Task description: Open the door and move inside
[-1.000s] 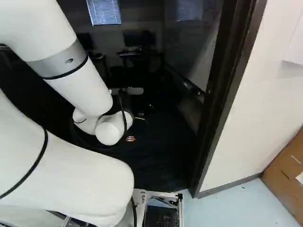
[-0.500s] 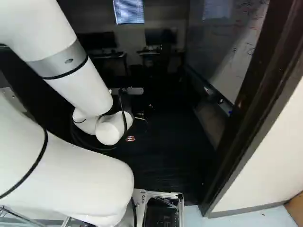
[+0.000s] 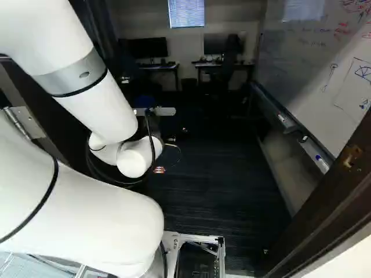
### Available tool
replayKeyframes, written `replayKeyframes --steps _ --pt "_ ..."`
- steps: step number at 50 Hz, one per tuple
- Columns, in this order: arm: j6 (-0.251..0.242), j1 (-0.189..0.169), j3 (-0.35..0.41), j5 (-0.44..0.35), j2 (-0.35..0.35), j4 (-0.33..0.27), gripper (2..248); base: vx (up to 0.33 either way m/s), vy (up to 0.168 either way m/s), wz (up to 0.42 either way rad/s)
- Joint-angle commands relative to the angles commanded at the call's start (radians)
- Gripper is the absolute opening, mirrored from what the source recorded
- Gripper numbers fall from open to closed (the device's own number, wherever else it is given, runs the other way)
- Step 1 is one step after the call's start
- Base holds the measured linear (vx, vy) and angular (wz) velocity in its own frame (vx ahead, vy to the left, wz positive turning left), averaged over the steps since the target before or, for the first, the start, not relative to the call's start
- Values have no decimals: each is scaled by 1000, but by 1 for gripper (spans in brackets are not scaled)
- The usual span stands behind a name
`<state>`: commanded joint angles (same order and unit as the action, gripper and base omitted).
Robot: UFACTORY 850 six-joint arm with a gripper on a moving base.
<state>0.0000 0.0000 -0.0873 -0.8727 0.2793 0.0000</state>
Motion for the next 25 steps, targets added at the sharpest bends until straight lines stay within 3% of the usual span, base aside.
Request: replayKeyframes --steps 25 --pt "0 0 0 0 0 0 247 130 3 -7"
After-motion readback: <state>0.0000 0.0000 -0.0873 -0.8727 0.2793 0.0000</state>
